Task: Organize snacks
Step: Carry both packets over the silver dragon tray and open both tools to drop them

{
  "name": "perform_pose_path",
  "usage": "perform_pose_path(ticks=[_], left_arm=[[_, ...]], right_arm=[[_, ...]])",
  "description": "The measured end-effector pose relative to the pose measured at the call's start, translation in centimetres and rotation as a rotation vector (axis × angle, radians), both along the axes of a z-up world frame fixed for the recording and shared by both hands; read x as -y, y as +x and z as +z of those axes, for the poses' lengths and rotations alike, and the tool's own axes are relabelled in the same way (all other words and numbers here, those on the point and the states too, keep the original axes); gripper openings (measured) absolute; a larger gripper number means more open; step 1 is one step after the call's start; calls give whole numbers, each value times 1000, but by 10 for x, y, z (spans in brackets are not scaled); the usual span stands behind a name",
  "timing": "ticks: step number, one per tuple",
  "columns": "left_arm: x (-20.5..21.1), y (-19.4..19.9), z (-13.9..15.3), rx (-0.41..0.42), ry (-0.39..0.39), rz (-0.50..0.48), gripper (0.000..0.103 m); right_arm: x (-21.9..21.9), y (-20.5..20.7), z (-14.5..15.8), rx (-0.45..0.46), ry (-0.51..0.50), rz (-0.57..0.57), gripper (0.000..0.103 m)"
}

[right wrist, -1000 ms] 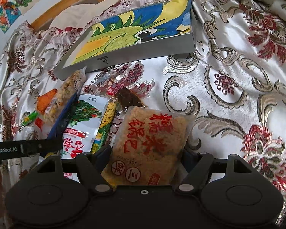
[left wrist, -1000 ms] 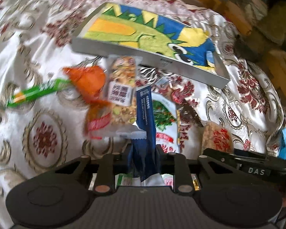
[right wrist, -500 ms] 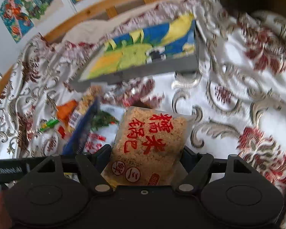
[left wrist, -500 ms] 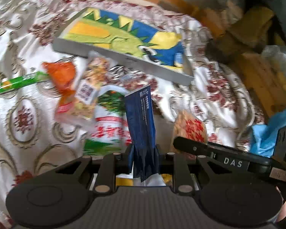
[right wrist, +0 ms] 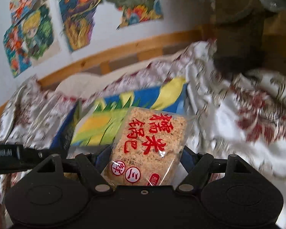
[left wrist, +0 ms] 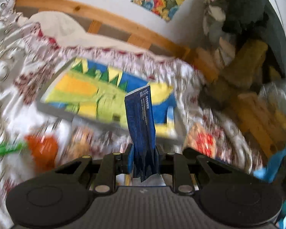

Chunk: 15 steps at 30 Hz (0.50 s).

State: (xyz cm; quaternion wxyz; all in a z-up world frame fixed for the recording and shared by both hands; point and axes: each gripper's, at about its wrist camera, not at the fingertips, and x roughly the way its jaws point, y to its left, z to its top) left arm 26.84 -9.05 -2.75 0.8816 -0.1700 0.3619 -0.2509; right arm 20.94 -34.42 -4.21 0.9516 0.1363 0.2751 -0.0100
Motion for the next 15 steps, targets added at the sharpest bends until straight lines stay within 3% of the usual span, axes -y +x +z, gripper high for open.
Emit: perform_pose_path(ticks=[5, 9, 15], left_arm=[[21, 62, -1, 9, -25, 54, 24], [33, 109, -17, -52, -36, 99, 24], [46, 149, -45, -123, 48, 126, 24]], right_arm=[[12, 45, 3, 73, -15, -23, 77], [13, 86, 1, 33, -42, -3, 77], [4, 132, -25, -48, -77, 10, 77]])
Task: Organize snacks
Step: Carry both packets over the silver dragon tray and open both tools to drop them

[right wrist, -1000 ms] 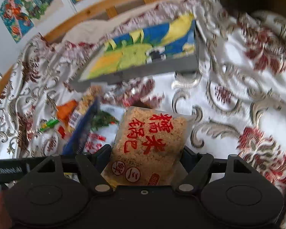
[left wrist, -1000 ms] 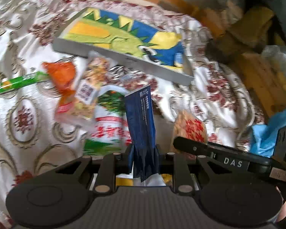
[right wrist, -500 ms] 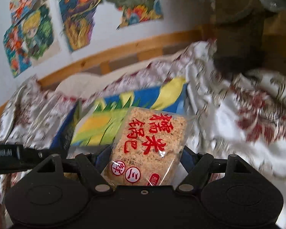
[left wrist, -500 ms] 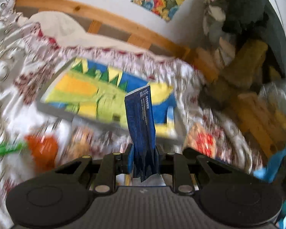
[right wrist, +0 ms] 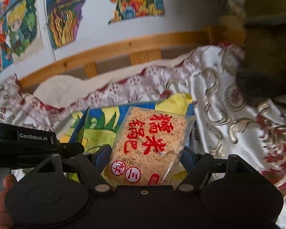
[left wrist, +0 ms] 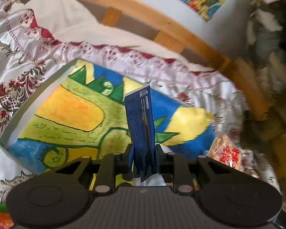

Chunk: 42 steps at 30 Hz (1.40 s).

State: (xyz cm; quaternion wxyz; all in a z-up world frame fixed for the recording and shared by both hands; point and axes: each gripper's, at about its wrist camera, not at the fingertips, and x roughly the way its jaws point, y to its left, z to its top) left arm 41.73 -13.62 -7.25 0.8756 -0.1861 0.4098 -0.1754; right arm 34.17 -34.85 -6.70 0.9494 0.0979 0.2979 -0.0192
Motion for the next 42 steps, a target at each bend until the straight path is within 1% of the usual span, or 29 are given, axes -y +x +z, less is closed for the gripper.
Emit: perform_pose_path(ticks=[3, 4, 6, 8, 10, 11, 12, 13, 14, 15, 16, 17, 19, 21, 24, 27, 30, 32, 36, 39, 41, 42], left_arm=[[3, 12, -10, -56, 43, -4, 24], [5, 15, -14, -79, 68, 0, 24], [9, 20, -19, -101, 117, 7, 25], [12, 23, -22, -115, 162, 9, 27], [16, 24, -23, -116, 188, 1, 30], [17, 25, -23, -117, 203, -3, 36], [18, 24, -22, -117, 218, -1, 46], [19, 23, -20, -116, 226, 3, 52], [17, 20, -18, -108, 227, 13, 63], [15, 17, -15, -102, 224, 24, 72], [12, 13, -13, -94, 220, 35, 73], [8, 9, -8, -85, 215, 50, 73], [1, 0, 0, -63, 209, 65, 78], [-8, -16, 11, -5, 223, 94, 88], [-23, -45, 31, 112, 245, 133, 96], [-38, -76, 50, 216, 284, 147, 100], [-50, -109, 63, 287, 316, 144, 102], [-59, -130, 69, 313, 321, 161, 102], [-77, -172, 77, 325, 309, 187, 102], [-91, -202, 81, 314, 294, 181, 102], [-98, -219, 83, 309, 298, 168, 103], [-101, -228, 84, 312, 304, 163, 103]], right_arm=[[-6, 14, -14, -59, -30, 17, 77], [-7, 17, -18, -75, -38, 22, 77], [-11, 20, -27, -104, -43, 29, 77], [-17, 20, -30, -106, -83, 33, 77], [-19, 20, -31, -102, -100, 39, 78], [-20, 19, -31, -99, -103, 36, 78], [-19, 18, -30, -96, -107, 30, 79], [-18, 17, -29, -91, -110, 29, 81], [-16, 15, -28, -84, -111, 30, 86], [-15, 12, -25, -69, -111, 33, 88], [-13, 8, -21, -55, -111, 34, 94], [-11, 5, -17, -42, -109, 31, 95], [-9, -5, -7, -6, -95, 28, 96], [-8, -17, 4, 20, -85, 20, 99], [-11, -41, 22, 67, -94, 19, 101], [-14, -72, 42, 129, -117, 20, 102], [-16, -107, 60, 202, -118, -14, 102], [-17, -128, 68, 230, -107, -37, 102], [-20, -170, 77, 258, -55, -67, 102], [-23, -204, 77, 266, -9, -49, 102], [-30, -222, 77, 262, -4, -41, 102], [-34, -232, 79, 261, -18, -44, 102]])
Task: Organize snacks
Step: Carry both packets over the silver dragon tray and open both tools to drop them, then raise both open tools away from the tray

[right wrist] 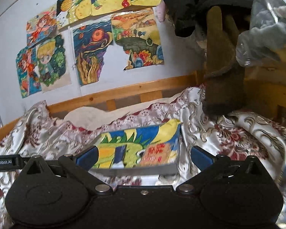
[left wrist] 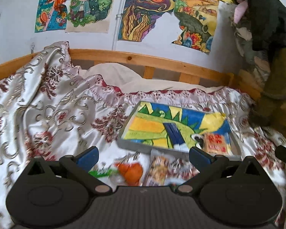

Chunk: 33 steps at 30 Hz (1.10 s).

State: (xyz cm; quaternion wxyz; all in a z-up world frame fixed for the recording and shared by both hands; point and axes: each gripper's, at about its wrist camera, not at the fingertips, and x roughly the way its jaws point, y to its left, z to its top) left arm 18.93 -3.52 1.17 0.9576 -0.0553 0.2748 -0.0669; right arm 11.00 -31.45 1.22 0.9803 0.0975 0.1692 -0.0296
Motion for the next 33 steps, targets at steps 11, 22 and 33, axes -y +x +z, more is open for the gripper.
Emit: perform_pose_path(ticks=[11, 22, 33], left_arm=[[-20, -87, 11, 49, 90, -9, 103], [-36, -147, 3, 35, 107, -32, 103], [-39, -167, -7, -51, 168, -40, 103]], right_arm=[[-35, -93, 9, 67, -88, -102, 102], [-69, -139, -12, -61, -109, -18, 102], [-81, -154, -26, -205, -104, 12, 102]])
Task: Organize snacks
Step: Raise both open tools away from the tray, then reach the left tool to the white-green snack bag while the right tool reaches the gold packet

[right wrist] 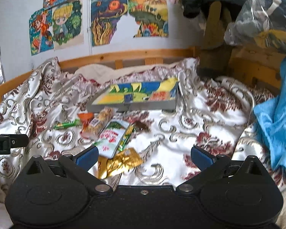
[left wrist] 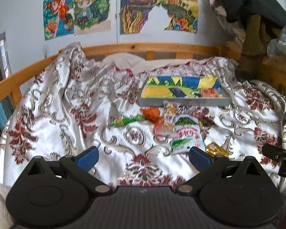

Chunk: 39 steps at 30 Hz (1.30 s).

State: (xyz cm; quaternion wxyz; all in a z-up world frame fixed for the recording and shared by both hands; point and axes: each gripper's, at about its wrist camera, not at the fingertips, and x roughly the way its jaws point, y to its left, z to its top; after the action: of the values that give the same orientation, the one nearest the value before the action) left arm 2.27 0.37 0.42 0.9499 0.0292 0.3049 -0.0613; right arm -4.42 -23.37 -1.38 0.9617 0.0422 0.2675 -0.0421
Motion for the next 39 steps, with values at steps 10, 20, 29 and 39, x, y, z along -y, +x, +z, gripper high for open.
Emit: perform_pose_path(ticks=[10, 20, 29, 39], left_arm=[[-9, 19, -6, -175, -35, -13, 103], [-3, 45, -6, -227, -16, -59, 103], [6, 82, -18, -292, 6, -82, 102], [24, 135, -31, -314, -51, -176, 102]], right_arm=[[-10, 8, -10, -103, -18, 42, 102], [-12, 24, -17, -184, -17, 77, 102], [-21, 54, -26, -280, -3, 202, 102], [-17, 111, -38, -310, 76, 328, 102]])
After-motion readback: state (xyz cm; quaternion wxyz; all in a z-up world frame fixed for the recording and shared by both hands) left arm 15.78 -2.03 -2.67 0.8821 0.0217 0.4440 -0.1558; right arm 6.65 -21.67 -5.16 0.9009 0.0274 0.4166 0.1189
